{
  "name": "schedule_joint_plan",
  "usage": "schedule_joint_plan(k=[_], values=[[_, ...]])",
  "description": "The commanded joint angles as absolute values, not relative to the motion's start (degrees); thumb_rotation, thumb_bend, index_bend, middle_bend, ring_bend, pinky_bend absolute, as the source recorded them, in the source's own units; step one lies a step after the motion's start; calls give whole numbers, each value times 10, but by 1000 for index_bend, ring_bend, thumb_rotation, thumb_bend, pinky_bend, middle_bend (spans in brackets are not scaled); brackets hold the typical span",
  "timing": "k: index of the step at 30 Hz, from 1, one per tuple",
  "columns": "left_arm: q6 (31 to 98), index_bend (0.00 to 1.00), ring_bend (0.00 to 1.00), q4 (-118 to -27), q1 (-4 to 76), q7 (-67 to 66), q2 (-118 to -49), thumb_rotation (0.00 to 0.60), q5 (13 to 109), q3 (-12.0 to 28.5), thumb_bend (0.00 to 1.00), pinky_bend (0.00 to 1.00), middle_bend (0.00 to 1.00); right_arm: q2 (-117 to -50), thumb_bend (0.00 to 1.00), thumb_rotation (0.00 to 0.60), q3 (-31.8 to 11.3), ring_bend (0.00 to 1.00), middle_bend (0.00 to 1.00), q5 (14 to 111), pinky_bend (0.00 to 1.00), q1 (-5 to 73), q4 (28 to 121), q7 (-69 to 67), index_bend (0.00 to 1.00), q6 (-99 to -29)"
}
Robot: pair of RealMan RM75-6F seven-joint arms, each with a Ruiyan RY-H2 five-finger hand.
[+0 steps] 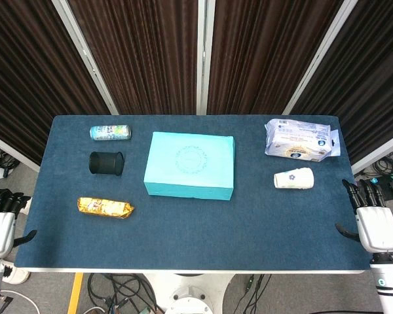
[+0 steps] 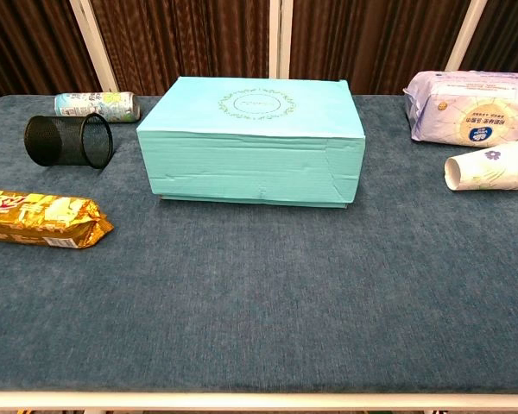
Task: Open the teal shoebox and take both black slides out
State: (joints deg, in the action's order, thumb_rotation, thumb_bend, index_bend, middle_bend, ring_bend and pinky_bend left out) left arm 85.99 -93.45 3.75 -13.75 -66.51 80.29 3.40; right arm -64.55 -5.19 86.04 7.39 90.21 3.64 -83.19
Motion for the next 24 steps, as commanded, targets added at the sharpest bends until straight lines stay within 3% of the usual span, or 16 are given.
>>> schedule_joint_plan(k=[1, 13, 24], values=[[858, 244, 106, -930, 37, -137, -669, 600, 799, 34, 0, 96, 184, -645, 7, 600, -53, 0, 160, 859, 0, 77, 902, 35, 15, -828], [849, 244, 106, -930, 40, -139, -675, 600, 794, 34, 0, 96, 184, -645, 8, 600, -65, 0, 161, 859, 0, 113, 885, 20, 15, -788], [862, 244, 106, -934, 34, -136, -672, 600, 804, 31, 0, 96, 184, -681, 25, 600, -114, 0, 165, 864, 0, 291, 791, -1, 15, -593]])
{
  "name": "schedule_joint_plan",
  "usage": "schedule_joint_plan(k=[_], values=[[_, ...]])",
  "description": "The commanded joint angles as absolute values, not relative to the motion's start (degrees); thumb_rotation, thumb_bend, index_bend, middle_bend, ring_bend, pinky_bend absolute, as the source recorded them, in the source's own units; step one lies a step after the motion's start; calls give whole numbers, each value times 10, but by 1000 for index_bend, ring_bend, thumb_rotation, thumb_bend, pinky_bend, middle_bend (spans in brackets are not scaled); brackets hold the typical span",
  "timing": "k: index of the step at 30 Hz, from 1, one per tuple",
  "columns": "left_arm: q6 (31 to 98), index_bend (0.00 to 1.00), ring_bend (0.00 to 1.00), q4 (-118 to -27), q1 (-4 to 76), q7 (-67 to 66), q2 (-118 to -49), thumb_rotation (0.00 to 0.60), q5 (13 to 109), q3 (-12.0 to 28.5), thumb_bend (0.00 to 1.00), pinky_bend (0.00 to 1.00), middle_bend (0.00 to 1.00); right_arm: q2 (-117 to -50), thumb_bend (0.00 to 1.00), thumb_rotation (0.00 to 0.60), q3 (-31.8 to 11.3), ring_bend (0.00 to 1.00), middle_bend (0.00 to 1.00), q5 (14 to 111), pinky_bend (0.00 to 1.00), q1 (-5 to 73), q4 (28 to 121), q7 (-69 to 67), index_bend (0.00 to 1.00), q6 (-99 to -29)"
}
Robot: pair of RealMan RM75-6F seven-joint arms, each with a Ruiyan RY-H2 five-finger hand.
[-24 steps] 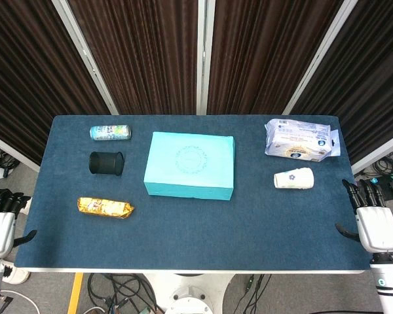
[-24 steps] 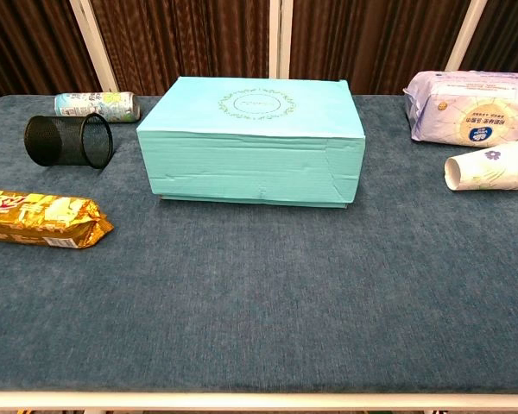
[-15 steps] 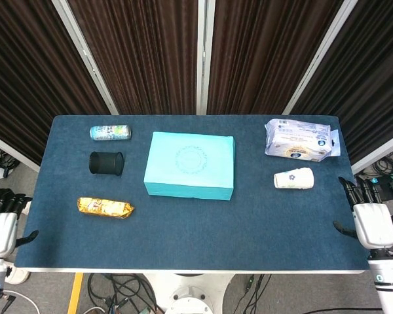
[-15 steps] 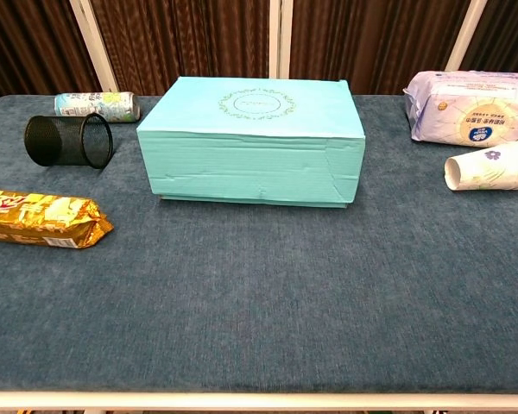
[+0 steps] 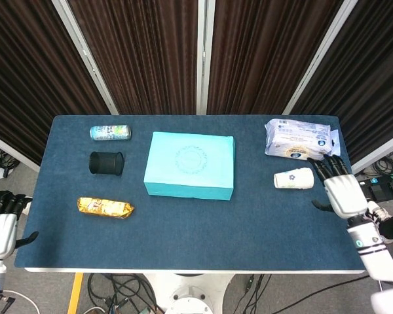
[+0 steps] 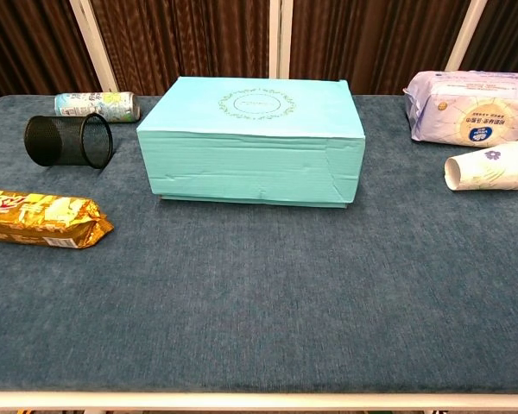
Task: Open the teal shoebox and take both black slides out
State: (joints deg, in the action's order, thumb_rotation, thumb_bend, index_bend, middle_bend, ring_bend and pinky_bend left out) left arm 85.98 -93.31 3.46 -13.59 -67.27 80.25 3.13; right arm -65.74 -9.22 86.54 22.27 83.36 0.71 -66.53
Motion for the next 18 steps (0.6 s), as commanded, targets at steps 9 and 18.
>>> schedule_joint_plan(k=[9, 18], values=[[868, 244, 106, -942, 28, -137, -666, 600, 807, 28, 0, 96, 184, -760, 29, 600, -146, 0, 150, 825, 0, 433, 674, -9, 16, -443], [867, 244, 106, -946, 27, -135, -668, 600, 806, 28, 0, 96, 184, -791, 504, 600, -190, 0, 144, 721, 0, 555, 628, -87, 0, -239]])
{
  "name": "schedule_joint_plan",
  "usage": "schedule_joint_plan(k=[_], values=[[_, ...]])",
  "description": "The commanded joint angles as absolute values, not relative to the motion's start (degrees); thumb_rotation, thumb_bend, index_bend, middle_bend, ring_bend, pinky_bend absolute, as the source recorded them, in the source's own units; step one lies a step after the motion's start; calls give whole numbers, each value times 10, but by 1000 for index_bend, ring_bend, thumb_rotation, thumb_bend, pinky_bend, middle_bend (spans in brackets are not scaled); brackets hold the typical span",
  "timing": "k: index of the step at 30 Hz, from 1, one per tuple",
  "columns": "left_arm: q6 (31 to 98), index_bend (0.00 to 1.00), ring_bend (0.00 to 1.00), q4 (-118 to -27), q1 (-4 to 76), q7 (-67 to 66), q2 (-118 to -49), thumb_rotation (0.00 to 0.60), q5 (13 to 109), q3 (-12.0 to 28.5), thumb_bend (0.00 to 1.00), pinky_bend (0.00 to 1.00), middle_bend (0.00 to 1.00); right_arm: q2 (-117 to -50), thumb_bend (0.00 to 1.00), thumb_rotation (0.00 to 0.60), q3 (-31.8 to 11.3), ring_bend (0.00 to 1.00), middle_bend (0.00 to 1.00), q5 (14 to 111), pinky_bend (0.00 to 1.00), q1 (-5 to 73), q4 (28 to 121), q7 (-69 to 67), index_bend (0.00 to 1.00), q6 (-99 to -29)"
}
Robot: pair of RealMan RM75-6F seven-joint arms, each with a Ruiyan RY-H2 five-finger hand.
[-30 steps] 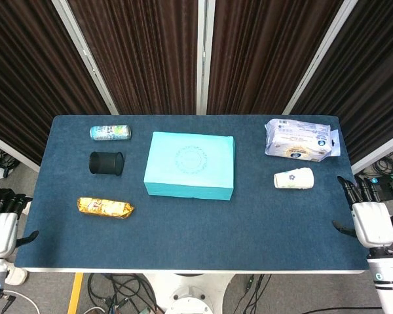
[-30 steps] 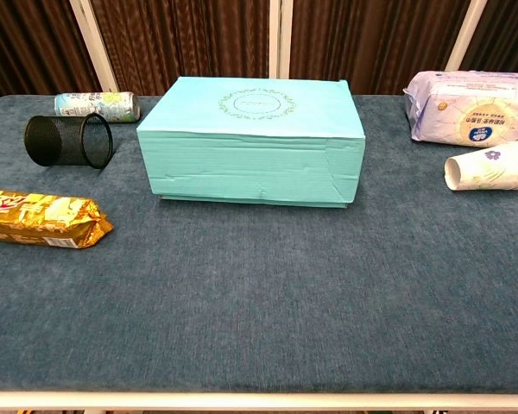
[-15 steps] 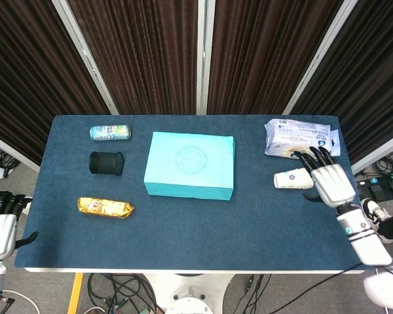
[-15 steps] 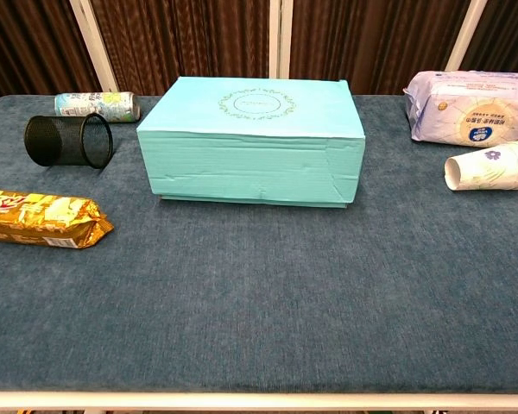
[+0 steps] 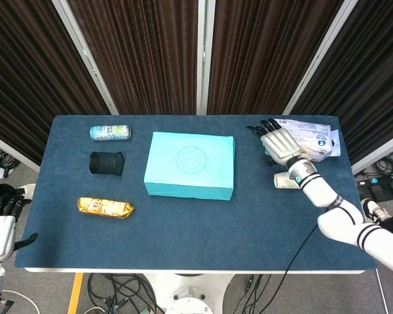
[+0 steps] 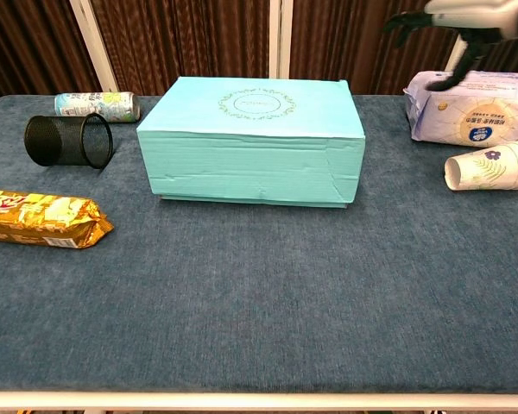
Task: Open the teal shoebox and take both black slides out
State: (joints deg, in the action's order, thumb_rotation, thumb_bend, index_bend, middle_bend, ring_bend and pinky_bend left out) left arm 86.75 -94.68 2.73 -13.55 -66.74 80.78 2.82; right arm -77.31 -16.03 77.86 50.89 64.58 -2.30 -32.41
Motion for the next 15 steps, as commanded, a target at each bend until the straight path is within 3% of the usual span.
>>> schedule_joint_plan(k=[1, 6, 15], values=[[866, 244, 106, -945, 26, -134, -669, 600, 805, 28, 0, 96, 184, -793, 560, 600, -195, 0, 145, 711, 0, 563, 624, -104, 0, -221], [863, 244, 106, -936, 25, -125, -673, 600, 804, 26, 0, 96, 184, -831, 701, 600, -198, 0, 167, 687, 2, 604, 559, -142, 0, -161], [855, 244, 105, -931, 20, -107, -676, 600, 799, 21, 0, 99, 184, -910, 703, 600, -197, 0, 192, 674, 7, 648, 462, -171, 0, -123]])
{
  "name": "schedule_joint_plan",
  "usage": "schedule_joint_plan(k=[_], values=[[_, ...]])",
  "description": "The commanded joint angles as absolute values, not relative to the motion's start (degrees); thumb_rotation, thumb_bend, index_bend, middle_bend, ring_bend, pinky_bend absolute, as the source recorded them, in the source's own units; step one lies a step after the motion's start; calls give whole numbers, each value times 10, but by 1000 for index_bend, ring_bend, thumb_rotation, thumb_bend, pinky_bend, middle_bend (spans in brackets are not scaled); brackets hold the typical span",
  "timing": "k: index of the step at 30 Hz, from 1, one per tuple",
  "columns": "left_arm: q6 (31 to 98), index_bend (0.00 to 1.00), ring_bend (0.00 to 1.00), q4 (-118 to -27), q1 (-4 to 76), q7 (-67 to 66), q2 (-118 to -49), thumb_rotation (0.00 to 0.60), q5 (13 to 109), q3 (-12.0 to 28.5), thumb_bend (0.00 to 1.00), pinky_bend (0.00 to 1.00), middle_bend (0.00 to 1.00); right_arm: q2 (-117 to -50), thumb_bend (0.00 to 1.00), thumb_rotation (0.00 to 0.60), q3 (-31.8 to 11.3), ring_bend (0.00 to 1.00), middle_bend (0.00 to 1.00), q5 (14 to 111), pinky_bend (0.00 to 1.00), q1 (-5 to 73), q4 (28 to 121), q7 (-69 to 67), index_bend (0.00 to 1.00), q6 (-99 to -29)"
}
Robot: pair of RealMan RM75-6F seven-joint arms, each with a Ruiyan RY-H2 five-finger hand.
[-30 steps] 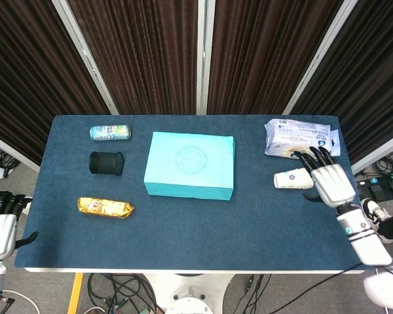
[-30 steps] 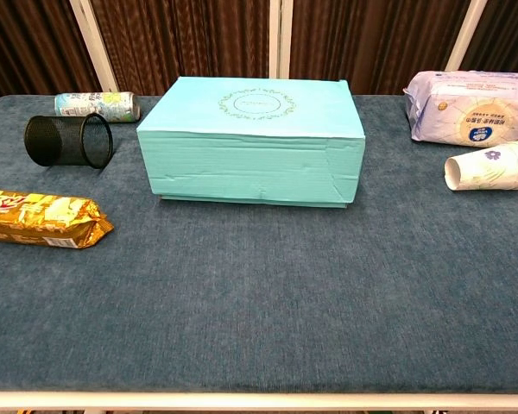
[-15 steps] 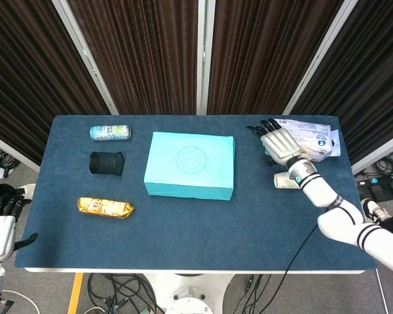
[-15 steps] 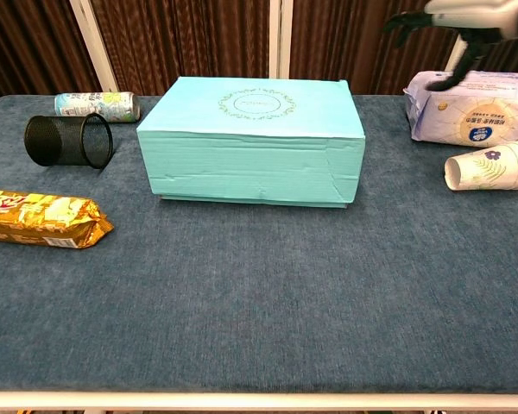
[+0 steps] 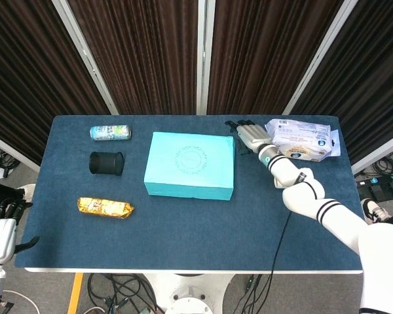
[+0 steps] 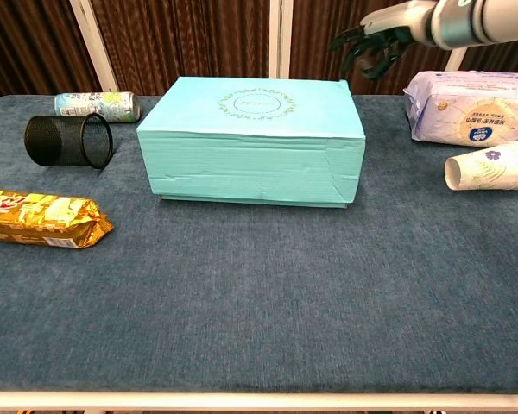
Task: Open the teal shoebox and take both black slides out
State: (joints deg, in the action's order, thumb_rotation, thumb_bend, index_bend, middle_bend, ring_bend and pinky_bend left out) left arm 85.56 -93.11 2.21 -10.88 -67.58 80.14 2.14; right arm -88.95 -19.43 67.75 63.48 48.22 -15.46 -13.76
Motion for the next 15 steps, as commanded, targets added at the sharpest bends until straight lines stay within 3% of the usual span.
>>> schedule_joint_plan(k=[1, 7, 15], values=[[856, 244, 105, -929, 19, -105, -676, 600, 800, 20, 0, 99, 184, -916, 703, 600, -198, 0, 194, 676, 8, 651, 455, -178, 0, -117], [856, 244, 106, -923, 17, -98, -678, 600, 797, 21, 0, 99, 184, -914, 703, 600, -210, 0, 196, 703, 11, 638, 483, -217, 0, -128], [854, 244, 105, -926, 21, -99, -680, 600, 803, 23, 0, 99, 184, -838, 703, 600, -195, 0, 193, 785, 23, 585, 614, -284, 0, -166]])
